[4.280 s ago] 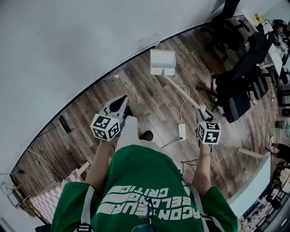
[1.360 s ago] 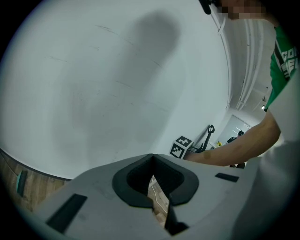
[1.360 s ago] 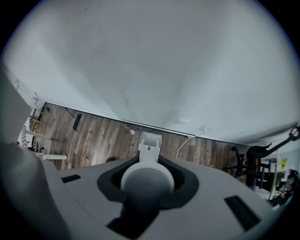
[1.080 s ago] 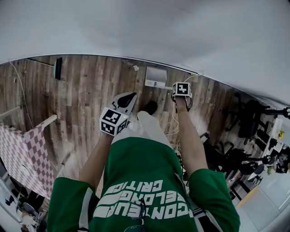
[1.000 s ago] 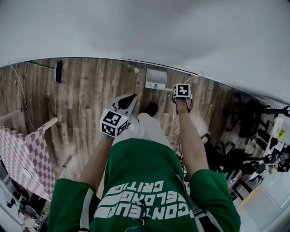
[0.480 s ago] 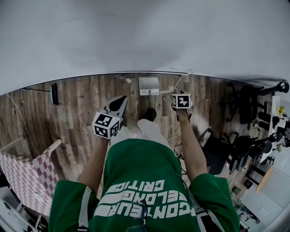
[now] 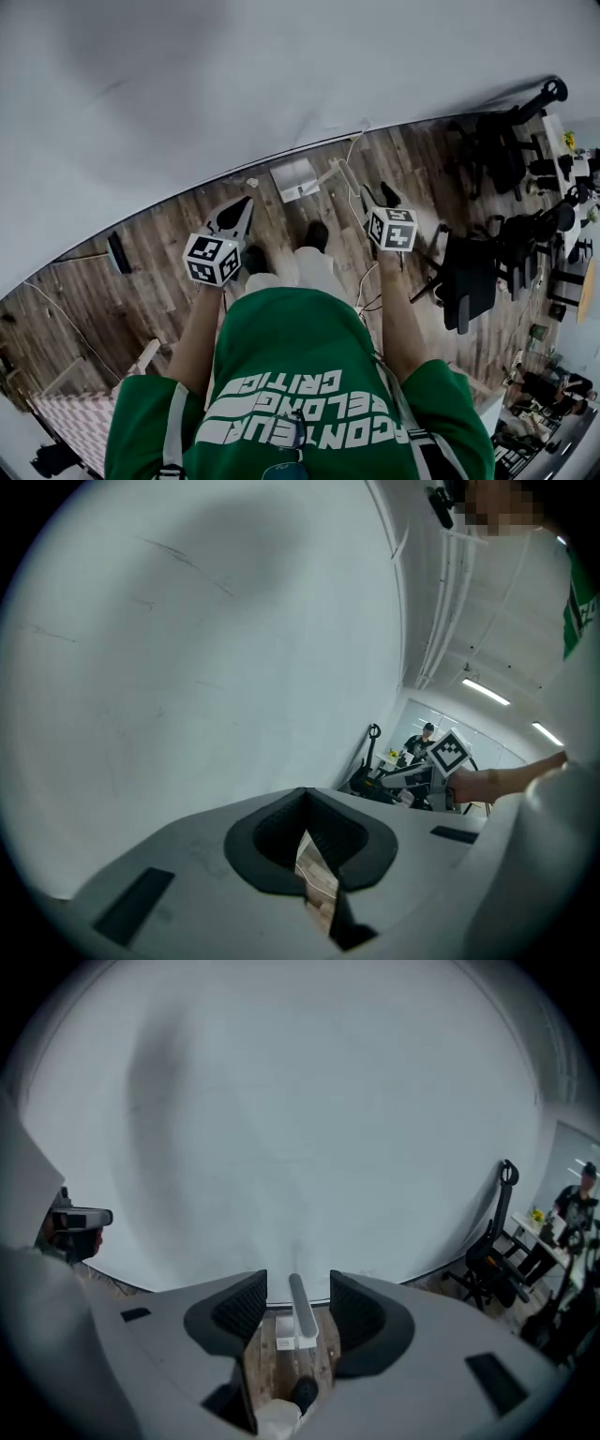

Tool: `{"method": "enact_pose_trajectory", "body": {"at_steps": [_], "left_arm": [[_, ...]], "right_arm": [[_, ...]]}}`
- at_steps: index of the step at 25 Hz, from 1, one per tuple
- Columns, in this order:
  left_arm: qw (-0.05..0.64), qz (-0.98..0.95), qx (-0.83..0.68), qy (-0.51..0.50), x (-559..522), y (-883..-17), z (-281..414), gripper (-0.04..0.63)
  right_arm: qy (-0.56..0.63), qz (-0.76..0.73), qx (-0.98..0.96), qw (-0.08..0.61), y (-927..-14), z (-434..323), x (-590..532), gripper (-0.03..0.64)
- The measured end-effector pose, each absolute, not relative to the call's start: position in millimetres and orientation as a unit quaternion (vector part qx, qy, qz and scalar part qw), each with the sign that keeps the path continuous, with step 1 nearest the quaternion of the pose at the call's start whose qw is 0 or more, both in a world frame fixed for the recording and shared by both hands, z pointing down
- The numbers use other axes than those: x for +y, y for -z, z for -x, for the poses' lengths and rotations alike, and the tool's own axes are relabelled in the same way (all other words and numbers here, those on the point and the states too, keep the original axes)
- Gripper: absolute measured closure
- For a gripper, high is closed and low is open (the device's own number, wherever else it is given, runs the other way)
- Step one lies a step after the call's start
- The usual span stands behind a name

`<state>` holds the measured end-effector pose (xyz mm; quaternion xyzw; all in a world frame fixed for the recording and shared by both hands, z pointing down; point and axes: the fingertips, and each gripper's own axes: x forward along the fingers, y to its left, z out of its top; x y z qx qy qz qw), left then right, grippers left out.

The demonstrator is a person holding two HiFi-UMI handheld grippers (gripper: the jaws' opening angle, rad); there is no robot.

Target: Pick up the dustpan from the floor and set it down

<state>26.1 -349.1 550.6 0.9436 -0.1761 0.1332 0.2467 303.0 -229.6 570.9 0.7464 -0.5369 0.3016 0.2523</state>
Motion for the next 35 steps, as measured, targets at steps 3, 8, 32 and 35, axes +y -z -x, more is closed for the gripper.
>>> {"method": "enact_pose_trajectory", "body": {"at_steps": [3,8,32,35], "left_arm": [[0.235,-0.951,-0.15,-0.136,-346.2,-539.1,-28.0,0.598],[0.215,-0.961,-0.118,-0.126,-330.9,-507.3,-41.3,0.598],[0.178,-0.969,-0.132,-0.111,-211.4,-466.1,-149.0,0.598],[0.169,-0.971,-0.126,-0.114,-195.9,-464.7,-163.0,0.598]], "right_arm": [[-0.281,-0.768,-0.53,0.224,-545.1,-285.3,-203.6,0.456],[-0.238,-0.806,-0.512,0.176,-507.0,-272.3,-156.0,0.582],[-0.212,-0.76,-0.599,0.136,-493.9,-304.0,-39.3,0.609],[-0.213,-0.761,-0.597,0.134,-497.5,-308.9,-27.7,0.608]]}}
